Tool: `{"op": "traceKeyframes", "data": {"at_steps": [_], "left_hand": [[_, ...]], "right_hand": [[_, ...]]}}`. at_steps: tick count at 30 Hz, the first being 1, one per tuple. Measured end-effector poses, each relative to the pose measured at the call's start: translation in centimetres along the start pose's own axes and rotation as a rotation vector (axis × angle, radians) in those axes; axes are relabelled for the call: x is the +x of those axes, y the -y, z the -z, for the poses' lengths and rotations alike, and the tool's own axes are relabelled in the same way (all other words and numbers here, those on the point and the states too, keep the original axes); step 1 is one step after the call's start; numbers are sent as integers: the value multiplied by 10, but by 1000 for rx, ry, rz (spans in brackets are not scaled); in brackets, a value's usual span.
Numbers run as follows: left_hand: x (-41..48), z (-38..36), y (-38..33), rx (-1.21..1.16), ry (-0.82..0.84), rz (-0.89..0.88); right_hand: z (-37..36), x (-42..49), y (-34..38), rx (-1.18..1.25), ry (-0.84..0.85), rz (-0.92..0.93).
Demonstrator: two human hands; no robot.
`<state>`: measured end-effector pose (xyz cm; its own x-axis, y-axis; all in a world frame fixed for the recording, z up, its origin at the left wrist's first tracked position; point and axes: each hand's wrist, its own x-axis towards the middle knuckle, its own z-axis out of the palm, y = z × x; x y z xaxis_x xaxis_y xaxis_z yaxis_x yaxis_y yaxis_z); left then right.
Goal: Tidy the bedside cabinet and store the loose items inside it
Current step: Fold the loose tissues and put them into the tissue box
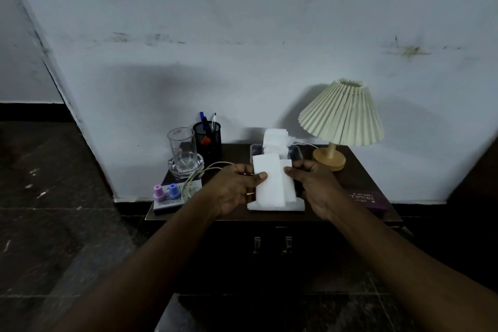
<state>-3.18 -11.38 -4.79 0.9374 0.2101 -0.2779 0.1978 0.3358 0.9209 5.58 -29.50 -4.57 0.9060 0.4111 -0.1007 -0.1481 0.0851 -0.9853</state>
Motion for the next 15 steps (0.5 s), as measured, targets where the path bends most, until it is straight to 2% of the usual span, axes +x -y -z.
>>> {"op": "traceKeyframes", "data": {"at_steps": [4,10,11,12,14,15], "left_hand": [[4,-9,8,20,15,-17],[8,-8,7,-68,-82,-110],[7,-4,1,-100,-100,-126],[6,4,-5,-130,-125,-144],[4,25,-19,-156,-183,-172],[2,36,-24,-160,-208,-185]], "right_hand": [[-5,-5,3,55,55,-32],[-11,-7,10,117,87,-35],[-7,-4,9,13,77,32],[-2,-2,9,-225,68,170],[15,5,1,-891,143,493],[20,8,-5,-1150,251,553]]}}
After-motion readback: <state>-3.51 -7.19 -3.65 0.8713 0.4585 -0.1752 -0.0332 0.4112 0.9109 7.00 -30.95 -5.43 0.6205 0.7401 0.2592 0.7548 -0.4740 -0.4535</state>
